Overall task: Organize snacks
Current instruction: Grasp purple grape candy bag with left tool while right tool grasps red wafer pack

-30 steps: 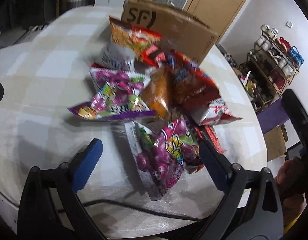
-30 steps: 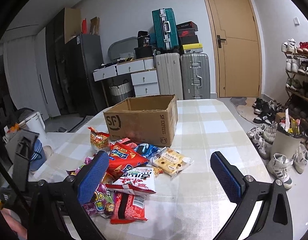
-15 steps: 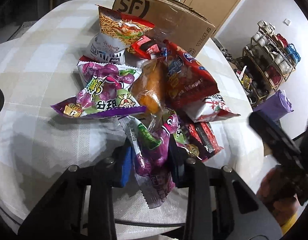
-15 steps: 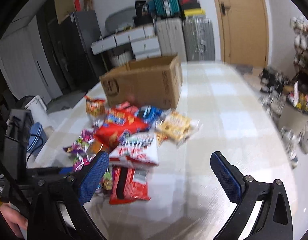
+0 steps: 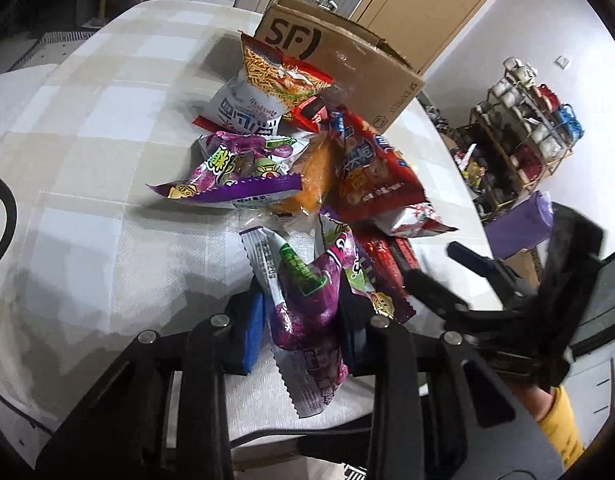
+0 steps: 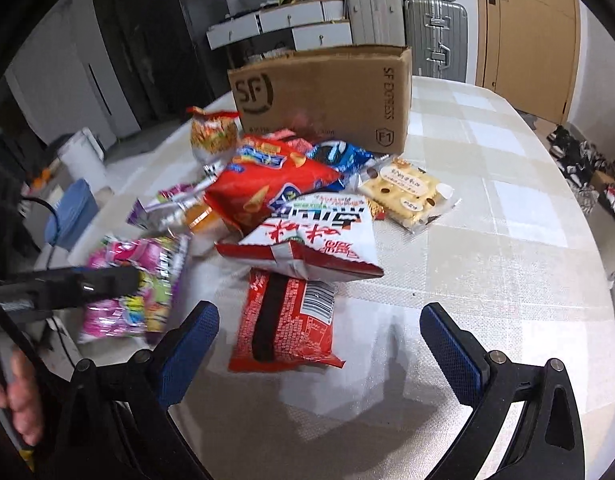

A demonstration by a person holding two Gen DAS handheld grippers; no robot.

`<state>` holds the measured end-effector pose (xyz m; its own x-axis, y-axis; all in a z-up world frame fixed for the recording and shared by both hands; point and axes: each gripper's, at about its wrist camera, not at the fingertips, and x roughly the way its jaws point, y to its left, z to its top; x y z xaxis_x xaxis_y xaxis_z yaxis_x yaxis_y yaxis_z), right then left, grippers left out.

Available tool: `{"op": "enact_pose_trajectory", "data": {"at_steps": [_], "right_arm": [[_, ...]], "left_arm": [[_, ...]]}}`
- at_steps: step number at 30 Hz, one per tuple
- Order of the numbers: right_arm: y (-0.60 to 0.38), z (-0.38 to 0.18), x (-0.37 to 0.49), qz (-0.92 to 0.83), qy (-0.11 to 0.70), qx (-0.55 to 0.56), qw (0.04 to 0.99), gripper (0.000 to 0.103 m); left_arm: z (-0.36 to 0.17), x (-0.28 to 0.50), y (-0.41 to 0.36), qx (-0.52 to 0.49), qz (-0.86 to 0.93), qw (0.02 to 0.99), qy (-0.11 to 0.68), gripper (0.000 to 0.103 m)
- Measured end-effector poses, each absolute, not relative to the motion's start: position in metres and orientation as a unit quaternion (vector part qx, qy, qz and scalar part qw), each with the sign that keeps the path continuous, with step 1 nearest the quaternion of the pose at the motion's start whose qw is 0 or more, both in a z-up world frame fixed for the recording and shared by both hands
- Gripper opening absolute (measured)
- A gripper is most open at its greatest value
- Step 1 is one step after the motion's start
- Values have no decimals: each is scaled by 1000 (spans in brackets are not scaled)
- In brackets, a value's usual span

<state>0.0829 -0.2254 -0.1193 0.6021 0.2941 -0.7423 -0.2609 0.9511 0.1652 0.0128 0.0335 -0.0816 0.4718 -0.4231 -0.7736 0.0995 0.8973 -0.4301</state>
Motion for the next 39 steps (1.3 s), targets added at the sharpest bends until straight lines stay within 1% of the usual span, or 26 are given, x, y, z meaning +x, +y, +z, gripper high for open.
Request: {"op": "enact_pose_trajectory", "data": {"at_steps": [5,7,8,9,10,11,17,18,20,21,22,25,39], "right_arm": [[-217,-125,88,144,426,-10,893,101],[-212,-129,89,142,431,-22,891,97],[-211,-131,91,145,434,-21,889,97],[-209,-132,91,150,437,-20,887,94],[-207,-134,92,153,438,-25,885,86],[-204,-136,93,152,441,-35,884,82],[-196,-141,95,146,436,-55,886,79],[-195,-141,95,147,435,-55,887,76],[-194,-140,94,150,431,-57,888,66],[-193,-139,93,152,429,-58,889,57],[-193,-138,92,155,427,-60,889,53],[-191,-137,91,157,426,-61,889,50],[-203,-130,82,201,430,-12,880,49]], "left_arm": [[-76,2,41,-177,-181,835,488,27],[-74,0,42,-179,-185,835,487,27],[-73,-1,43,-181,-185,836,484,27],[-71,-1,43,-182,-187,835,484,27],[-70,-2,43,-183,-188,836,482,27],[-69,-3,45,-185,-188,837,480,27],[-63,-4,58,-208,-191,835,473,27],[-62,-4,61,-214,-192,833,473,27],[-62,-5,66,-224,-193,831,471,27],[-61,-4,68,-228,-194,830,470,27],[-61,-4,70,-231,-194,829,471,27],[-60,-4,73,-236,-191,829,470,27],[-62,-1,73,-237,-185,828,474,27]]}}
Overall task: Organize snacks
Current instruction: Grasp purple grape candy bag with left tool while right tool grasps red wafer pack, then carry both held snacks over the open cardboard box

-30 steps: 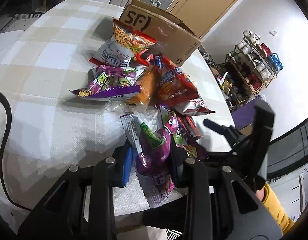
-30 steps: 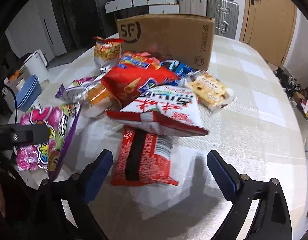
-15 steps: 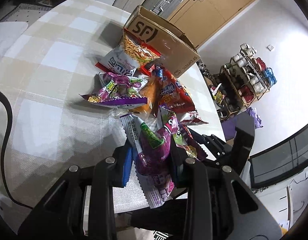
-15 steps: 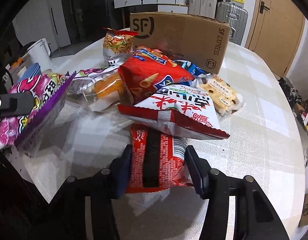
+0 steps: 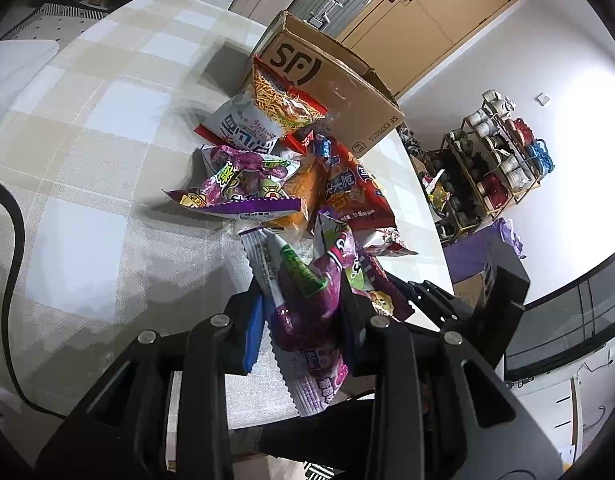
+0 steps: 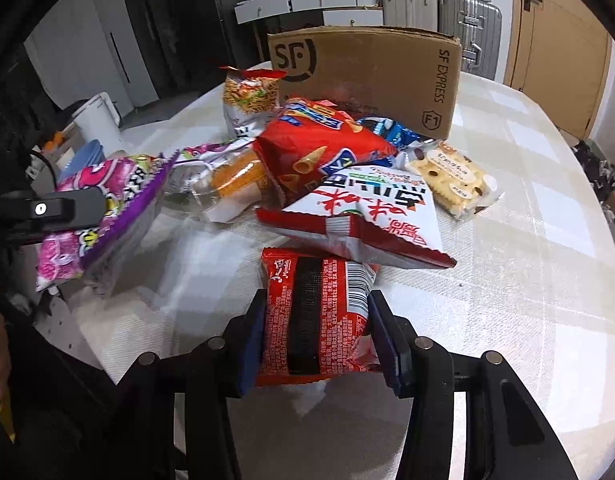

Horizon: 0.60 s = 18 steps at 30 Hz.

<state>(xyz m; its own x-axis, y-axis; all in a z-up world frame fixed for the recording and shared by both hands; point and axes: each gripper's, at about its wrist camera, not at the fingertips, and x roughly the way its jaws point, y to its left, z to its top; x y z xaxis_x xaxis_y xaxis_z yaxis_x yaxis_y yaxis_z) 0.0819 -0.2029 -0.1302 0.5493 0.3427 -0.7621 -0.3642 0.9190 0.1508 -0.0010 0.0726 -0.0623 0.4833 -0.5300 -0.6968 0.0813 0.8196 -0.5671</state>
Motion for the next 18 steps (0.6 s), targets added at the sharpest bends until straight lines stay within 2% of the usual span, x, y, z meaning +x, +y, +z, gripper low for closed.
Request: {"op": "enact_pose_trajectory", "data": {"at_steps": [7,18], "right_arm": [[-203,-121,69,242,414,20,877,49],[-219,-85,39,256,325,64,908,49]], "left_arm": [[-62,-2,74,-241,-184,828,472,27],[-39,-15,68,-219,-208,846,440,27]]}}
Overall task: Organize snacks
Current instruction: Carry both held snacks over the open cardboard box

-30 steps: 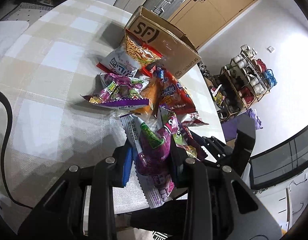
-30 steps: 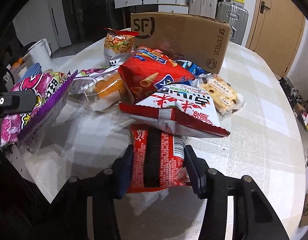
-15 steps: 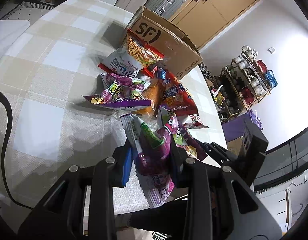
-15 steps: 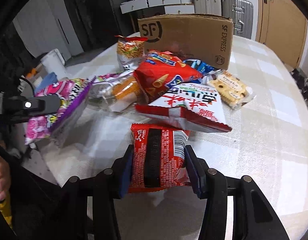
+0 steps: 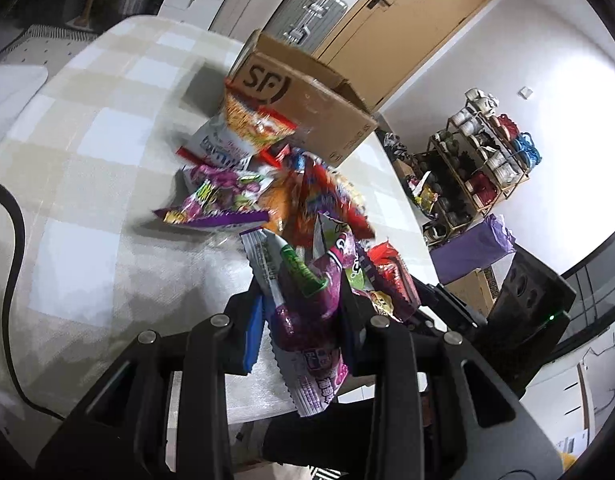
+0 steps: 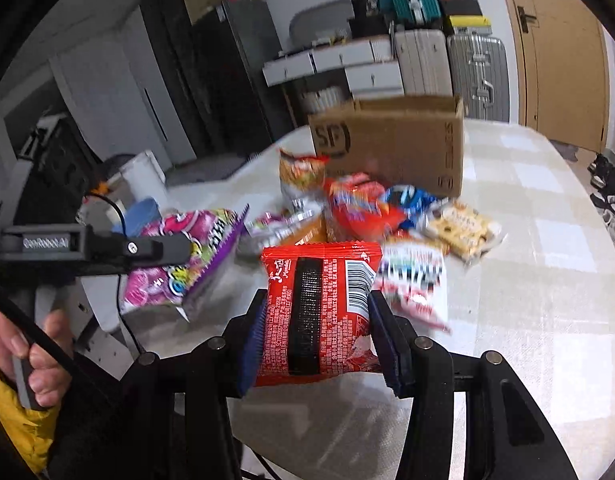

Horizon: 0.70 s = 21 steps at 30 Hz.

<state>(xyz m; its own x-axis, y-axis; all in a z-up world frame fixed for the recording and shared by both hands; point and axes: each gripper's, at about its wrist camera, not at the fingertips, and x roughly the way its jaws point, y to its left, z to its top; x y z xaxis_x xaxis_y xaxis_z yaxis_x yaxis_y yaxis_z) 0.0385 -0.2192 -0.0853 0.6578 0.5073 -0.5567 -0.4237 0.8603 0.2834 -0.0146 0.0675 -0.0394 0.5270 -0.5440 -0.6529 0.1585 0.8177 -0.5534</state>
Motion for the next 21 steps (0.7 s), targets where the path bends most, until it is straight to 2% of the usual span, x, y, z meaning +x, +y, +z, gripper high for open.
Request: {"op": "enact_pose_trajectory", "data": {"at_steps": [13,21], "right_arm": [[-241,-35,46,252,236,84,935,49],[-249,-12,75,252,221,89,938,49]], "left_arm": [[14,-14,54,-167,-180,892,378,28],[51,2,34,-134,-170,912,349,28]]}}
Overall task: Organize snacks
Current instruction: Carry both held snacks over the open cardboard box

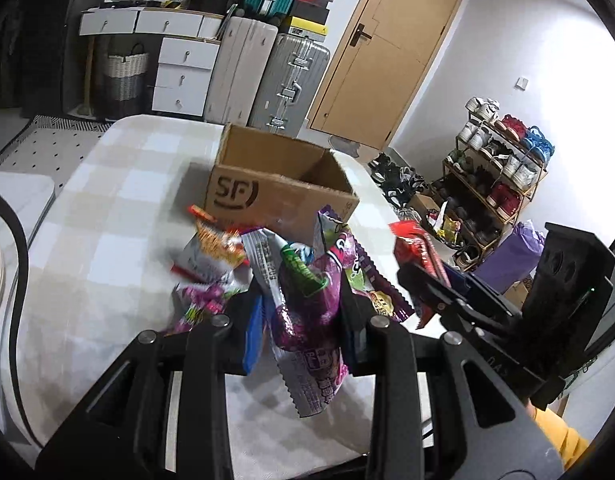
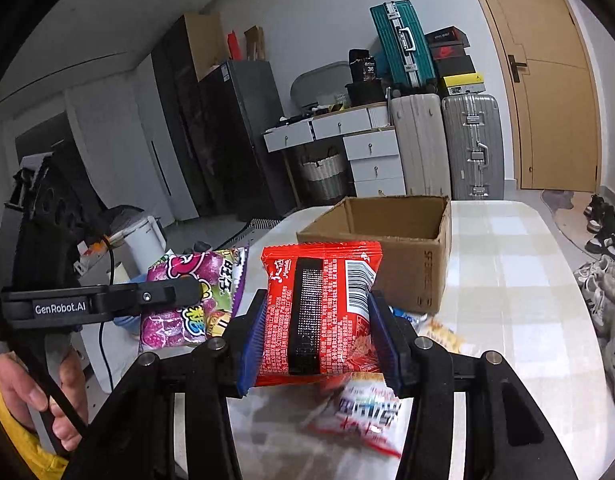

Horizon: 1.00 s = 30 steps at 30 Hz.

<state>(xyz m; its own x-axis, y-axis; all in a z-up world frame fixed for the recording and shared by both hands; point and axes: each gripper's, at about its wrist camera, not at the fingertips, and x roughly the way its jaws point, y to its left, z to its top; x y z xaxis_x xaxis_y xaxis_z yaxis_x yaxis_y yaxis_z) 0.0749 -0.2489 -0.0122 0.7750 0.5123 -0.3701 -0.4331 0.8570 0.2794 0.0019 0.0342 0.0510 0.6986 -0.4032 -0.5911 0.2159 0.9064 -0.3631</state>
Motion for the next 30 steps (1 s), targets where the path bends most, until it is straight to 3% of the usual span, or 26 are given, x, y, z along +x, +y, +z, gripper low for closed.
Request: {"op": "enact_pose_trajectory", "data": {"at_steps": [16,24,30], "right_arm": [[-262,37,140,249,213,97,940,49],[-256,63,205,238,238,82,938,49],[-249,51,255,228,272,80,932,49]], "left_arm": [[118,98,33,-116,-159,922,333,28],[137,189,27,-104,-149,918,352,28],[130,263,9,-67,-126,915,377,28]]}}
